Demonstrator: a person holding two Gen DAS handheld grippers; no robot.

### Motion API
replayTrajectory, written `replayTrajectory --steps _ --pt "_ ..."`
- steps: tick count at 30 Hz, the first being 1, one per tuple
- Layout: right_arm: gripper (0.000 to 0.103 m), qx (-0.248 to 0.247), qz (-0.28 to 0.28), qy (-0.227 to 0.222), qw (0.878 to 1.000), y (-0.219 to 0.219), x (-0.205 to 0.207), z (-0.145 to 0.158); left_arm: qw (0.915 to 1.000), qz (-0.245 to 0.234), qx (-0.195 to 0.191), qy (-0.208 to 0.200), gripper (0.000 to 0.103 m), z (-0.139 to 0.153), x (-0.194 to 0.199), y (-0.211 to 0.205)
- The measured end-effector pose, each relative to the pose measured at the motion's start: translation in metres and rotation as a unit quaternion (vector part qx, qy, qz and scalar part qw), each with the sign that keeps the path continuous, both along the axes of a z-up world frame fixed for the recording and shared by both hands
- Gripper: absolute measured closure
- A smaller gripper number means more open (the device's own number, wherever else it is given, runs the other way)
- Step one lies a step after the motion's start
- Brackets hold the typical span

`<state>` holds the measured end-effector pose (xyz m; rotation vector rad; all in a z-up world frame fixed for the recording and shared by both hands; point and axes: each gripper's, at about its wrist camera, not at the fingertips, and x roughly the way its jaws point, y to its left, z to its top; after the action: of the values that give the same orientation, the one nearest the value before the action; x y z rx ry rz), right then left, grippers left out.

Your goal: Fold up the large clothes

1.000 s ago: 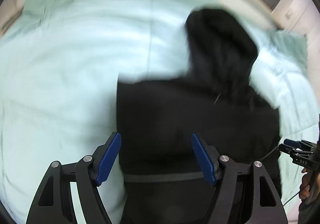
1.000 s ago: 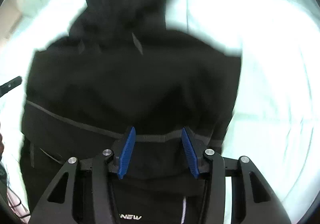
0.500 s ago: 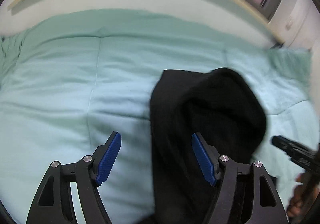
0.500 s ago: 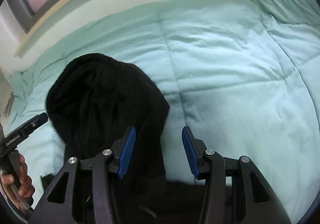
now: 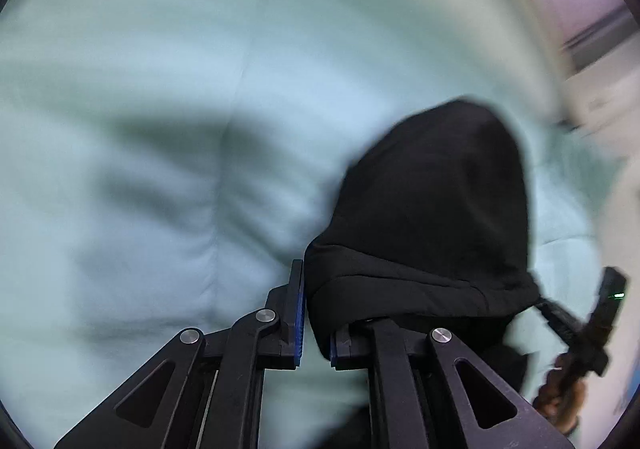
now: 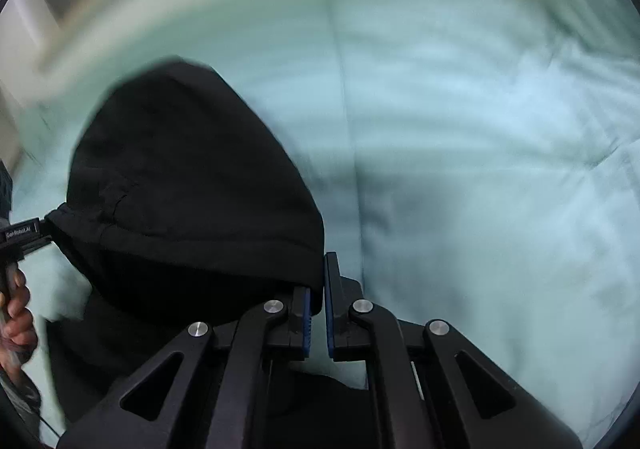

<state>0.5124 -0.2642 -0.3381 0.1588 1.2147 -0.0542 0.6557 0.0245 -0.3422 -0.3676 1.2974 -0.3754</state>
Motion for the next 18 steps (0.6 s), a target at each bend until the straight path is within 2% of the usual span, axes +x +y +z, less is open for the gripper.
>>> replayTrajectory --steps 2,3,4,5,6,7,8,9,10,13,16,18 --pt "0.098 0.001 0.006 0.010 1.000 0.002 0.004 -0.017 0.9998 0.002 -0.018 -0.011 0.091 -0.008 -0.001 0.003" --pt "0.097 0.003 0.007 0.006 1.000 0.001 0.003 -0.014 0.9995 0.004 -0.026 -0.020 0.091 -0.003 -0.003 0.006" --pt "0.097 0.007 0.008 0.001 1.000 0.000 0.001 -0.009 0.9993 0.003 -0.022 -0.029 0.085 0.003 -0.006 0.009" --pt "0.095 0.016 0.009 -0.006 1.000 -0.004 -0.004 0.001 0.9992 0.000 -0.013 -0.039 0.073 0.009 -0.013 0.012" --pt "0.092 0.016 0.011 -0.013 1.000 -0.007 -0.010 0.010 0.9984 -0.006 0.005 -0.056 0.067 0.018 -0.019 0.013" --pt "0.088 0.014 0.014 -0.021 1.000 -0.009 -0.017 0.020 0.9964 -0.015 0.030 -0.077 0.051 0.030 -0.027 0.015" --pt "0.078 0.010 0.018 -0.028 0.999 -0.012 -0.025 0.032 0.9951 -0.018 0.043 -0.087 0.045 0.037 -0.033 0.017" --pt "0.066 0.009 0.023 -0.036 0.999 -0.014 -0.034 0.043 0.9931 -0.027 0.052 -0.101 0.045 0.049 -0.043 0.020" --pt "0.063 0.010 0.025 -0.045 0.999 -0.016 -0.041 0.055 0.9913 -0.034 0.054 -0.115 0.045 0.061 -0.054 0.023" --pt "0.062 0.025 0.027 -0.082 0.996 -0.017 -0.046 0.092 0.9841 -0.035 0.064 -0.162 0.045 0.102 -0.067 0.026" --pt "0.056 0.029 0.041 -0.103 0.993 0.002 -0.029 0.116 0.9691 -0.049 0.088 -0.225 0.044 0.149 -0.066 0.005" --pt "0.056 0.029 0.057 -0.111 0.992 0.020 -0.008 0.118 0.9680 -0.070 0.048 -0.236 0.042 0.171 -0.054 -0.019"
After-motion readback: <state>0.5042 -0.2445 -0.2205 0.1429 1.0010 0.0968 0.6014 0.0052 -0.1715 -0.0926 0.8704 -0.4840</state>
